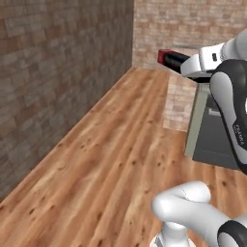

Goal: Retrieve the tupperware and aluminum foil from the cabinet and place them on the dining counter near the plate with steak and garlic to prepare for storing leftovers.

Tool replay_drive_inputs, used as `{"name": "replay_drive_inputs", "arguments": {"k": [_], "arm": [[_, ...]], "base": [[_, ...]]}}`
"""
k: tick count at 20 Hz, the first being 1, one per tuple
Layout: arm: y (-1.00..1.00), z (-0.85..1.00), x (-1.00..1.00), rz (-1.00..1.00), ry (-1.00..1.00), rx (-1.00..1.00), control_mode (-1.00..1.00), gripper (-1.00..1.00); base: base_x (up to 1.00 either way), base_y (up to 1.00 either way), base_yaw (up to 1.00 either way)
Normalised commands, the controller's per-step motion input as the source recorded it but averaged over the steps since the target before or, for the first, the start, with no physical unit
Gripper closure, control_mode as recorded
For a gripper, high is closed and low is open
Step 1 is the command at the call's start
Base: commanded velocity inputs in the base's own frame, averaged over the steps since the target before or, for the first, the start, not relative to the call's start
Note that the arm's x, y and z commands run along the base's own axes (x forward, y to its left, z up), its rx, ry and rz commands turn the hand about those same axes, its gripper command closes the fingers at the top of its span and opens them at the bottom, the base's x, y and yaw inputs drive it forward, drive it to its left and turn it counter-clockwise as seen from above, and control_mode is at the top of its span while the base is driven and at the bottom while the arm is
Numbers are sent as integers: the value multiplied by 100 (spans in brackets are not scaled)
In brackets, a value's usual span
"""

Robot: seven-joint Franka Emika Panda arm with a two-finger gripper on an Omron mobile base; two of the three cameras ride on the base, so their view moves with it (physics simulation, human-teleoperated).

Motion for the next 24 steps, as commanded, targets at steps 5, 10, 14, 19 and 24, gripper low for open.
{"name": "replay_drive_inputs", "arguments": {"k": [5, 10, 14, 19, 24], "arm": [[0, 0, 0, 0, 0, 0, 100, 100], [0, 0, 0, 0, 0, 0, 100, 100], [0, 0, 0, 0, 0, 0, 100, 100], [0, 0, 0, 0, 0, 0, 100, 100], [0, 0, 0, 0, 0, 0, 100, 100]], "base": [[100, 49, -20], [100, 33, -32], [100, 28, -40], [100, 30, -41], [100, 60, -35]]}}
